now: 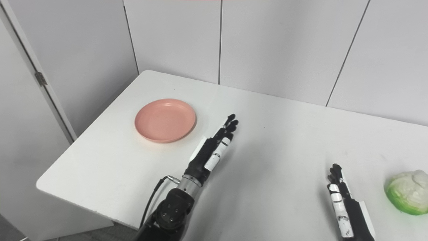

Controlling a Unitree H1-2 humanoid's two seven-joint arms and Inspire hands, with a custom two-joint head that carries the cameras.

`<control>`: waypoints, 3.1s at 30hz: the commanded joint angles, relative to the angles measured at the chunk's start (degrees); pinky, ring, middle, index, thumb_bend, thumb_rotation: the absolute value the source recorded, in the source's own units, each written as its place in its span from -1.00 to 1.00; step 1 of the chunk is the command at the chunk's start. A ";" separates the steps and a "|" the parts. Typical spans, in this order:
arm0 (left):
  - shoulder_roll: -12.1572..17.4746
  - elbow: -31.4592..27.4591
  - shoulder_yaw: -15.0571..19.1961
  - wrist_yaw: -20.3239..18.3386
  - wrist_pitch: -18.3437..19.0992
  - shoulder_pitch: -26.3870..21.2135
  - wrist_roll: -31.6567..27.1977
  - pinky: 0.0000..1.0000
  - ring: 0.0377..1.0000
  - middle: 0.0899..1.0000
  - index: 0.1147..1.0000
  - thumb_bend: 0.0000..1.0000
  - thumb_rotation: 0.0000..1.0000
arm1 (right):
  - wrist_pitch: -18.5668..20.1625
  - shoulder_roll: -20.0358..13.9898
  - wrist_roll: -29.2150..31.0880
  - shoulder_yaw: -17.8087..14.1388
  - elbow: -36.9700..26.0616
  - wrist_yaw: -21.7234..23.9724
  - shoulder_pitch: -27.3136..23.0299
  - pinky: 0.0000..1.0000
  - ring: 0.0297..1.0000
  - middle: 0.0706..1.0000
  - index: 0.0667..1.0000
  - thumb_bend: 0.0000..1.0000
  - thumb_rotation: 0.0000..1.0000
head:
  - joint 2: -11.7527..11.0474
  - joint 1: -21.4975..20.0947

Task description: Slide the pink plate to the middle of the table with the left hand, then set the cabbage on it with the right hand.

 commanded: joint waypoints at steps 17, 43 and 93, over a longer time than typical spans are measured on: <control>0.70 3.43 0.14 0.11 -0.46 6.16 -1.03 0.91 0.93 0.93 0.90 -0.09 1.00 | 3.82 1.09 -0.33 0.27 -5.50 -0.75 0.35 1.00 1.00 1.00 1.00 -0.93 1.00 | 1.28 -1.94; 6.41 -25.39 3.19 -6.44 16.82 1.89 -6.88 0.82 0.89 0.92 0.90 -0.22 1.00 | 5.31 2.78 -3.33 1.86 -6.94 -2.69 0.60 1.00 1.00 1.00 1.00 -0.87 1.00 | 2.43 -2.74; 28.76 -2.41 29.06 -6.61 24.33 -19.65 -24.67 0.74 0.78 0.76 0.71 -0.25 1.00 | 4.64 2.61 -2.58 1.58 -6.01 -2.04 0.43 1.00 1.00 1.00 1.00 -0.83 1.00 | 2.19 -2.11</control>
